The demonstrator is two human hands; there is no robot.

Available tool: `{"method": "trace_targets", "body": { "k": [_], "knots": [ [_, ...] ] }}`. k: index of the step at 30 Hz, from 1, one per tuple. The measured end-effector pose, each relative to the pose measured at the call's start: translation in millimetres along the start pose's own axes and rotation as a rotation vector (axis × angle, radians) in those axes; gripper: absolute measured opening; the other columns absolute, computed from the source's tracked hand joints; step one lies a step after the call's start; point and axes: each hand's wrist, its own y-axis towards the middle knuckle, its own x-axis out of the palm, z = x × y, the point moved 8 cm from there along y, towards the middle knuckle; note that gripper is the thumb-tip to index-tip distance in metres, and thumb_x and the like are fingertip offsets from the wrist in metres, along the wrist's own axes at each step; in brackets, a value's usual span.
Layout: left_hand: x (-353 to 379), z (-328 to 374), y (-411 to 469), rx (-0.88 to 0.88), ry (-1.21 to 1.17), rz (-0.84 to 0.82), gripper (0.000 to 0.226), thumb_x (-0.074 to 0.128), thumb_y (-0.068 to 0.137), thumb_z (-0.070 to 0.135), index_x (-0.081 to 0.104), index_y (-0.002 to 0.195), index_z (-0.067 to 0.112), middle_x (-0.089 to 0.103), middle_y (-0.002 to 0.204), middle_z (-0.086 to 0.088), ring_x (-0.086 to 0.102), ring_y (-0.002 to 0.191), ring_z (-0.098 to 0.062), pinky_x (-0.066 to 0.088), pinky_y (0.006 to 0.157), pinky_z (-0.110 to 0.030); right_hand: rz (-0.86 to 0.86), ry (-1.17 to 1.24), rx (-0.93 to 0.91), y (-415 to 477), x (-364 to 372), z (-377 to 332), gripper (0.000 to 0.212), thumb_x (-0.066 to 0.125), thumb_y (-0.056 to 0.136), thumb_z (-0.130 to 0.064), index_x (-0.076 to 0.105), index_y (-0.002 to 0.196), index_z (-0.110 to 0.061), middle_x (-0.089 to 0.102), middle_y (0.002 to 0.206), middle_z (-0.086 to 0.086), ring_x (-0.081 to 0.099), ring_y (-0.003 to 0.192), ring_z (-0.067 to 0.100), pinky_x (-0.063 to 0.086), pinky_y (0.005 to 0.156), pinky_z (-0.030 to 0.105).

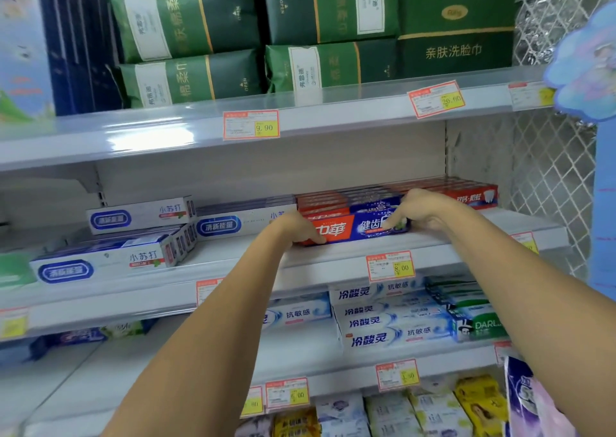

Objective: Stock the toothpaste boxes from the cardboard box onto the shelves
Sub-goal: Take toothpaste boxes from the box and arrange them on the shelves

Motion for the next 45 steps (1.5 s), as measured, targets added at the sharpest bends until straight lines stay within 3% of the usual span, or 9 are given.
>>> {"method": "trace_targets", "body": {
  "k": [3, 5, 8, 15, 20, 26, 34, 38, 45],
  "knots": [
    [-8.4, -2.6, -16.3, 0.033, -0.149, -0.019, 0.059, 0.082, 0.071, 0.031, 0.053, 0.119, 0.012, 0.058, 0.126, -0.007, 0.053, 0.118, -0.026, 0.038, 0.108, -0.042, -0.097, 0.086, -0.039, -7.7, 1.6, -1.5, 0.109, 0.093, 0.040, -0.029, 0.043, 0.133, -0.003, 0.054, 0.130, 0.012, 0.052, 0.119, 0.030, 0.044, 0.100, 0.044],
    [-21.9, -3.2, -23.5, 0.118, -0.237, 0.019, 0.082, 0.086, 0.055, 0.050, 0.056, 0.122, 0.013, 0.063, 0.121, -0.003, 0.058, 0.112, -0.022, 0.040, 0.106, -0.041, -0.160, 0.164, -0.126, -16.4, 2.1, -11.6, 0.103, 0.091, 0.045, -0.037, 0.045, 0.133, -0.010, 0.056, 0.130, 0.009, 0.056, 0.116, 0.026, 0.046, 0.101, 0.042],
    [-45.6, 0.8, -53.9, 0.252, -0.424, 0.101, 0.053, 0.076, 0.075, 0.045, 0.060, 0.114, 0.013, 0.069, 0.105, 0.001, 0.065, 0.093, -0.010, 0.051, 0.085, -0.022, -0.223, 0.406, -0.229, -41.4, 8.2, -33.6, 0.109, 0.096, 0.029, -0.044, 0.053, 0.124, -0.011, 0.062, 0.123, 0.010, 0.062, 0.109, 0.021, 0.057, 0.085, 0.032],
    [-51.9, -46.0, -154.0, 0.326, -0.724, 0.162, 0.045, 0.067, 0.085, 0.033, 0.053, 0.121, 0.012, 0.069, 0.108, -0.007, 0.071, 0.090, -0.019, 0.058, 0.078, -0.028, -0.321, 0.643, -0.411, -127.0, 52.0, -65.5, 0.103, 0.096, 0.011, -0.042, 0.062, 0.106, -0.022, 0.074, 0.098, 0.000, 0.072, 0.083, 0.012, 0.057, 0.055, 0.020],
    [-41.8, -125.3, -207.1, 0.262, -0.739, 0.198, 0.041, 0.073, 0.078, 0.038, 0.058, 0.112, 0.020, 0.070, 0.105, -0.003, 0.069, 0.094, -0.018, 0.057, 0.081, -0.031, -0.491, 0.654, -0.430, -175.3, 129.7, -53.0, 0.083, 0.088, 0.049, -0.015, 0.056, 0.118, -0.048, 0.063, 0.116, 0.004, 0.071, 0.082, 0.015, 0.057, 0.054, 0.023],
    [-53.3, -238.2, -230.7, 0.026, -0.638, 0.226, 0.047, 0.071, 0.071, 0.049, 0.060, 0.108, 0.022, 0.073, 0.099, 0.003, 0.069, 0.089, -0.011, 0.054, 0.077, -0.023, -0.652, 0.587, -0.229, -186.7, 249.3, -30.0, 0.104, 0.098, 0.016, -0.035, 0.061, 0.113, -0.028, 0.066, 0.114, 0.007, 0.070, 0.091, 0.025, 0.059, 0.060, 0.030],
    [-123.4, -354.5, -197.6, -0.154, -0.513, 0.385, 0.056, 0.075, 0.078, 0.032, 0.056, 0.125, 0.008, 0.066, 0.110, 0.000, 0.064, 0.093, -0.013, 0.049, 0.077, -0.022, -0.469, 0.737, -0.091, -145.0, 377.9, -75.5, 0.046, 0.075, 0.067, 0.008, 0.052, 0.099, -0.016, 0.063, 0.104, 0.010, 0.067, 0.078, 0.017, 0.058, 0.055, 0.025],
    [-165.8, -375.7, -152.3, -0.171, -0.267, 0.333, 0.069, 0.077, 0.078, 0.026, 0.046, 0.137, 0.008, 0.056, 0.131, -0.006, 0.057, 0.106, -0.019, 0.049, 0.085, -0.029, -0.351, 0.740, -0.098, -120.9, 407.0, -87.2, 0.051, 0.076, 0.070, 0.005, 0.047, 0.107, -0.016, 0.063, 0.103, 0.006, 0.068, 0.084, 0.018, 0.059, 0.059, 0.026],
    [-183.8, -398.7, -92.8, -0.052, 0.137, 0.217, 0.075, 0.077, 0.077, 0.020, 0.039, 0.141, 0.012, 0.046, 0.143, -0.009, 0.046, 0.127, -0.026, 0.038, 0.100, -0.032, -0.215, 0.104, -0.336, -100.7, 422.3, -98.9, 0.072, 0.086, 0.064, -0.015, 0.045, 0.123, -0.021, 0.049, 0.120, -0.003, 0.056, 0.100, 0.011, 0.050, 0.073, 0.020]
  ]
}}
